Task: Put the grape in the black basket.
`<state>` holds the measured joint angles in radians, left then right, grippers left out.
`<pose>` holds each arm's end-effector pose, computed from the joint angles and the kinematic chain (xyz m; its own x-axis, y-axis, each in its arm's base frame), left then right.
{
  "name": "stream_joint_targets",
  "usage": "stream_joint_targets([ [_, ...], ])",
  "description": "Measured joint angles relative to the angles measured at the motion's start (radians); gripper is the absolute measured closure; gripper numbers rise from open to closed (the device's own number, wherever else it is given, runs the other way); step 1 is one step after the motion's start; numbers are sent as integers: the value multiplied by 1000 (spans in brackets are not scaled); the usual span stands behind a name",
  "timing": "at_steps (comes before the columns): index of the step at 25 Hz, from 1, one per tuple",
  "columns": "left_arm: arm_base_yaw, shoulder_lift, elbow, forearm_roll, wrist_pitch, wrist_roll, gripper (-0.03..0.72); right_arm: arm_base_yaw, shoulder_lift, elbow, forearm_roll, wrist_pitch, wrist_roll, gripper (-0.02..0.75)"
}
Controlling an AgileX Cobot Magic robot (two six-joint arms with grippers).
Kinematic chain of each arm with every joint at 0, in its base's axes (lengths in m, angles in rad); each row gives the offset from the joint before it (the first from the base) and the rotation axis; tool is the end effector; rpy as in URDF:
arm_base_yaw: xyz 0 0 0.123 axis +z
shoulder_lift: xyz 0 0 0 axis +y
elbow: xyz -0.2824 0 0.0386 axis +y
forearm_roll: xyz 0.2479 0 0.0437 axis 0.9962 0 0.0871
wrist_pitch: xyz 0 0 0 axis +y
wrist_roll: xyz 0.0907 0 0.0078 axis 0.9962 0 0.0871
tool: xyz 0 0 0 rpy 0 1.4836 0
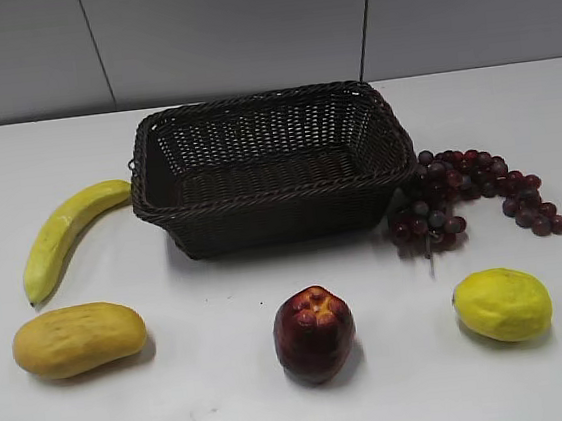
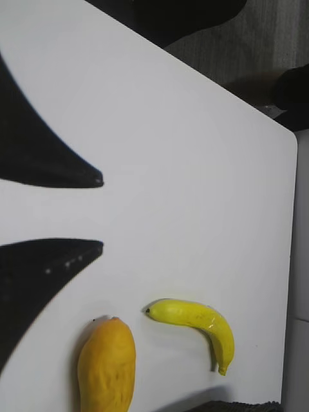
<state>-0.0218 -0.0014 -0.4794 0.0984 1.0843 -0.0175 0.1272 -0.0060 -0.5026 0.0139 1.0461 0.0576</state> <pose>-0.0038 0.0080 0.2699 -0.4931 0.0393 -0.8691 -0.0398 0.9969 0.0676 -0.0056 0.0004 0.2791 -0.4397 0.0088 -0.8981 -0.1095 0.9920 0.0633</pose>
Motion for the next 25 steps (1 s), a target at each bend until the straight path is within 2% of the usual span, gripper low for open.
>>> stream_joint_targets([
  [11,0,0,0,0,0,0,472,0,0,0,-3,-4,0,153],
  [15,0,0,0,0,0,0,472,0,33,-21,-14,-54,0,154],
  [21,0,0,0,0,0,0,472,0,276,-73,-19,-222,0,154],
  [25,0,0,0,0,0,0,472,0,527,-151,-20,-263,0,155],
])
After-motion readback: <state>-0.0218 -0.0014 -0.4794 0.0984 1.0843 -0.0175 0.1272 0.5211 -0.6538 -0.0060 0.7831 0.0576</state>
